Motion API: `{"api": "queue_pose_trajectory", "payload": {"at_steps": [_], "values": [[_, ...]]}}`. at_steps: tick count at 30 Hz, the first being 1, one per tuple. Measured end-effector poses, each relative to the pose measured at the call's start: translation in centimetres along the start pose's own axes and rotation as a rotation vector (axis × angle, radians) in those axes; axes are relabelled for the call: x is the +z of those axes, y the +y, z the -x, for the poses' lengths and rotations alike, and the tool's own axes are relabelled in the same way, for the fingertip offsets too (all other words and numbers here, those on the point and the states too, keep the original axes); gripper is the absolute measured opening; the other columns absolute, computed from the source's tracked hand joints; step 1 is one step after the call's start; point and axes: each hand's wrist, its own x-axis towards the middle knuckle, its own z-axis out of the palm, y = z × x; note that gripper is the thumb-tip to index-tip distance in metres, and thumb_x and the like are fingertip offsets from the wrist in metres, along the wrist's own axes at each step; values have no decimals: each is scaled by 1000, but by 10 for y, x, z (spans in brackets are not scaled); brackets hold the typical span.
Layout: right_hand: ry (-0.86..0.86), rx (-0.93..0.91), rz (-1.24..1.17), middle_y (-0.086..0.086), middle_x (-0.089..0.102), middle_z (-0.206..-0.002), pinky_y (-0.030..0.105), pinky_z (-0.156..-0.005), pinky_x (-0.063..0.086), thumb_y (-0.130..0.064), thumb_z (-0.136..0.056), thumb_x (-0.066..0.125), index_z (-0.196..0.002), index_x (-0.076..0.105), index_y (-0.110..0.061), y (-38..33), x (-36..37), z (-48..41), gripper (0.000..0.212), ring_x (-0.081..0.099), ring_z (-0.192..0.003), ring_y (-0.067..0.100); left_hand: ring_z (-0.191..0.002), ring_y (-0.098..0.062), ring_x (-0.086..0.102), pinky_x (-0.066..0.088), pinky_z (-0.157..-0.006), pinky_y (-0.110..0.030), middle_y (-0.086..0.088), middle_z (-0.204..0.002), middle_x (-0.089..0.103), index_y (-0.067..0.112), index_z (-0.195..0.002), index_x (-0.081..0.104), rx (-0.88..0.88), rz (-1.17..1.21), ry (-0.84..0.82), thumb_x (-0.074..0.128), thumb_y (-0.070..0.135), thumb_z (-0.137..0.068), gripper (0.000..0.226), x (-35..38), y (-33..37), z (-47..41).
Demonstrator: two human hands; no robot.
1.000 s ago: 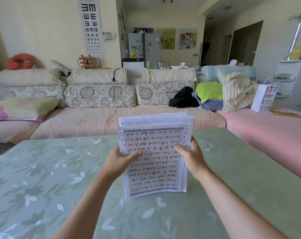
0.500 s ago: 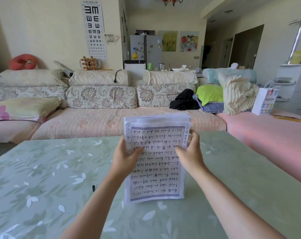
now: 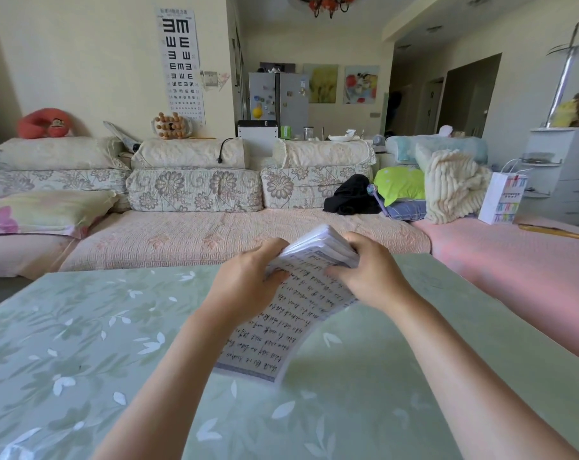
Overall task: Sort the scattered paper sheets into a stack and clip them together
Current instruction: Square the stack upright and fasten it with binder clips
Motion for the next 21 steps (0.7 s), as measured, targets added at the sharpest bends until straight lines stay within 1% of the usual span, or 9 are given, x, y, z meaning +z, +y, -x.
{"api": "queue_pose_trajectory", "payload": {"at_steps": [3,5,7,9,11,13,15,18,21], "values": [[-62,81,-90,-3,69,-80,32,-71,49,-21,-74,84,-83,63,-20,10,5,2,23,66,-80,19,-68,-5,62,49,-55,-17,18,-85,61,33,-117,50,-31,35,-127,66,35,-89,32,4,-8,1],[-60,113,-141,1,70,-81,32,-71,48,-15,-73,85,-82,64,-16,20,9,5,23,66,-82,23,-73,-3,65,57,-61,-21,17,-89,66,34,-116,49,-105,0,-348,72,33,-83,40,6,-29,7],[-10,150,-178,0,69,-80,30,-70,49,-11,-74,85,-80,64,-15,28,7,7,22,65,-78,20,-74,-4,66,60,-63,-25,15,-86,68,31,-106,58,-221,-69,-483,72,28,-79,31,6,-55,15],[41,187,-243,-3,66,-75,20,-61,46,-8,-76,83,-77,62,-17,34,3,9,23,61,-70,12,-68,-10,65,58,-59,-28,11,-77,66,29,-87,63,-367,90,-384,77,23,-75,18,4,-71,21],[73,228,-327,-1,70,-78,16,-66,49,-7,-77,82,-81,66,-16,40,2,12,19,66,-72,11,-63,-14,63,53,-52,-26,6,-73,67,23,-78,65,-505,383,-149,83,15,-71,21,3,-71,21],[101,296,-421,1,76,-86,28,-78,56,-7,-78,82,-89,72,-14,49,7,15,17,72,-82,15,-56,-9,63,52,-48,-22,5,-74,67,14,-80,64,-618,678,81,87,7,-67,27,2,-61,20],[126,373,-516,0,78,-88,35,-80,58,-5,-79,80,-92,74,-14,58,18,21,18,74,-84,16,-56,-10,63,53,-51,-24,3,-75,66,16,-81,62,-678,887,238,88,3,-64,34,4,-54,20],[90,465,-599,-1,78,-93,38,-84,58,-4,-81,78,-97,74,-15,73,40,38,20,74,-88,16,-64,-16,69,55,-54,-28,-2,-77,70,18,-86,61,-734,1027,331,87,4,-66,36,17,-49,27],[-16,563,-545,1,77,-98,37,-87,56,1,-81,77,-98,72,-15,90,57,51,24,73,-93,19,-68,-16,70,55,-55,-29,-4,-83,71,18,-95,61,-774,973,283,86,7,-69,38,40,-47,44]]}}
